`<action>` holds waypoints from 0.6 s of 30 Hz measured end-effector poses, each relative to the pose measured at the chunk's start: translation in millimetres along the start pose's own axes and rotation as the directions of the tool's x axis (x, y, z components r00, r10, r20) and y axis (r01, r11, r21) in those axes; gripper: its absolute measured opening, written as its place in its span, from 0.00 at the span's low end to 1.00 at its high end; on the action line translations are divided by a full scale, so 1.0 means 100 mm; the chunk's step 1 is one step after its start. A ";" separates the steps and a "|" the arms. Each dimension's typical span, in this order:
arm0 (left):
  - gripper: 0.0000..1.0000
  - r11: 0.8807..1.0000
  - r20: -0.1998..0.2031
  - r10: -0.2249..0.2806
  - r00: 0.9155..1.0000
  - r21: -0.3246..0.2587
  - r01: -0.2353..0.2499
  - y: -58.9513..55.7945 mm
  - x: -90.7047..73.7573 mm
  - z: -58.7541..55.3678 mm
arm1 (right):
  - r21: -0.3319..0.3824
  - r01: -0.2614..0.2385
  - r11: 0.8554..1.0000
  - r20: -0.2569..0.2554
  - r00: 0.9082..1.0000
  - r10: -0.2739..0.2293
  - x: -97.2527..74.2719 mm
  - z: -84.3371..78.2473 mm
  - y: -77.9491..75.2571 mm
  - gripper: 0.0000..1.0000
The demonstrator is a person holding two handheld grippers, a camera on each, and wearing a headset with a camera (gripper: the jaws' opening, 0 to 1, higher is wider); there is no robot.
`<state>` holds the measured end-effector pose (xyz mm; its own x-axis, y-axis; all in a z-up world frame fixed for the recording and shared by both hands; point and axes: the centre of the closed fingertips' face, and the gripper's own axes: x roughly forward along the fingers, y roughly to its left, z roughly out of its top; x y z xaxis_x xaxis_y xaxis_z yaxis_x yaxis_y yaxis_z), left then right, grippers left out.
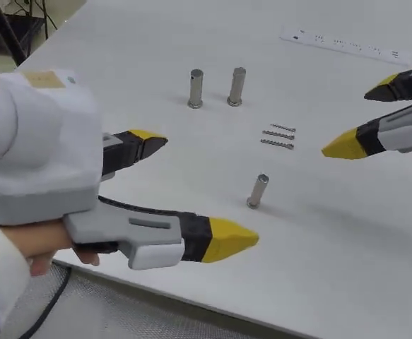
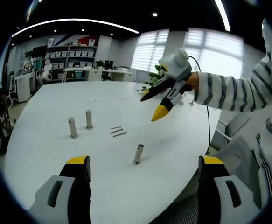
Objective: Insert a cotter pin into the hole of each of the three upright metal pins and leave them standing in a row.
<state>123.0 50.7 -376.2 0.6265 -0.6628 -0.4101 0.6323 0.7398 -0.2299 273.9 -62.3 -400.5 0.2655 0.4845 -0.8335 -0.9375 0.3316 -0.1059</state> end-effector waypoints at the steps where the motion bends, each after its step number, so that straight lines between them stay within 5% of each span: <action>1: 0.94 1.000 -0.003 0.000 1.000 0.001 0.000 -0.01 -0.01 -0.01 | -0.025 0.003 1.000 -0.019 1.000 -0.004 0.01 0.00 -0.02 0.66; 18: 0.92 0.998 0.026 0.035 0.999 -0.047 -0.034 0.00 -0.11 0.01 | -0.172 -0.090 0.981 -0.110 0.991 0.072 0.26 0.21 -0.07 0.44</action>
<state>117.0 57.8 -370.8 0.6601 -0.6390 -0.3948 0.5884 0.7666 -0.2570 292.2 -35.3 -410.0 0.1711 0.4152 -0.8935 -0.9823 0.1425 -0.1219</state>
